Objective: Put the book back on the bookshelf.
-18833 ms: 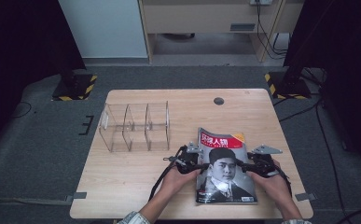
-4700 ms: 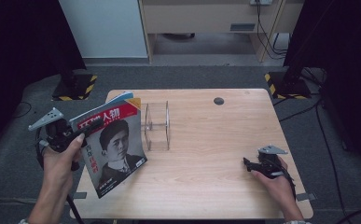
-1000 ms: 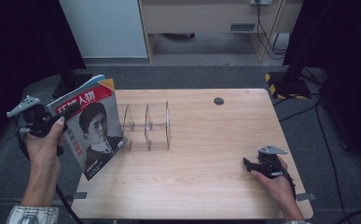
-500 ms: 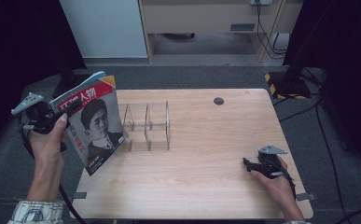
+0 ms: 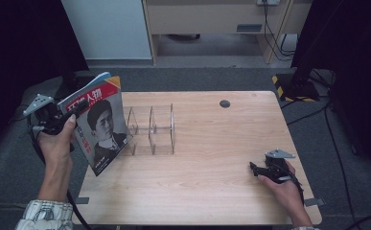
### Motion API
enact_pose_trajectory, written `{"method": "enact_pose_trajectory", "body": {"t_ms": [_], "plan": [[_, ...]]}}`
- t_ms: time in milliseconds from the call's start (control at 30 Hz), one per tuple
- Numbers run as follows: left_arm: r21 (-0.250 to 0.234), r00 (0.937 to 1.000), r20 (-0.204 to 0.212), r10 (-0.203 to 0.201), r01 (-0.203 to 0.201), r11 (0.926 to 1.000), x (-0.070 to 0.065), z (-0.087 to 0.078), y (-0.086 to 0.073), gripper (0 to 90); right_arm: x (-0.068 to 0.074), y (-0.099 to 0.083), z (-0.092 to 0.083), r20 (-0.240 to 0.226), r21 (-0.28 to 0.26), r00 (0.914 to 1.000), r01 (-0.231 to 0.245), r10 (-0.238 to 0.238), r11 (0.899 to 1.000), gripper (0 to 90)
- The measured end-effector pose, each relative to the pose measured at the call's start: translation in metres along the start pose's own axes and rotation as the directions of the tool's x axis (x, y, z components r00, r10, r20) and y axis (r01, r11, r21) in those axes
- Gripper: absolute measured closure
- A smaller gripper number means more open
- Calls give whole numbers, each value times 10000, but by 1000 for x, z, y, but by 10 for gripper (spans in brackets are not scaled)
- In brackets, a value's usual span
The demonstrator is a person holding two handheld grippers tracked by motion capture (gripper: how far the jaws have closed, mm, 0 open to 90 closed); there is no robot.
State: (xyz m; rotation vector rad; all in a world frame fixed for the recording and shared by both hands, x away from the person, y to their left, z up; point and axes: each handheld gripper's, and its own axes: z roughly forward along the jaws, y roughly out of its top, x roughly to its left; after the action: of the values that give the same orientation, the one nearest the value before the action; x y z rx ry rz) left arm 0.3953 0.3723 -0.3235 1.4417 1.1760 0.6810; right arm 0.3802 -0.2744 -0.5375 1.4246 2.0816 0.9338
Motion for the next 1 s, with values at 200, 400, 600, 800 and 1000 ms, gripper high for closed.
{"method": "enact_pose_trajectory", "body": {"t_ms": [200,400,600,800,1000], "plan": [[-70,9999,-152,54,-55,10000,-2,6,-2,864,0,0,0,9,-22,10000,-5,5,10000,256],[-112,9993,-368,37,-41,9999,-3,11,-6,864,0,0,0,-2,2,10000,3,-3,10000,257],[-181,9986,-519,-6,-4,9998,-4,15,-10,864,0,0,0,-4,1,10000,1,-1,10000,256],[-180,9976,-679,139,-152,9997,-8,18,-11,864,0,0,0,-3,-1,10000,0,0,10000,257],[-291,9967,-778,220,-244,9993,-11,21,-11,864,0,0,0,-17,6,10000,22,-22,10000,256]]}}
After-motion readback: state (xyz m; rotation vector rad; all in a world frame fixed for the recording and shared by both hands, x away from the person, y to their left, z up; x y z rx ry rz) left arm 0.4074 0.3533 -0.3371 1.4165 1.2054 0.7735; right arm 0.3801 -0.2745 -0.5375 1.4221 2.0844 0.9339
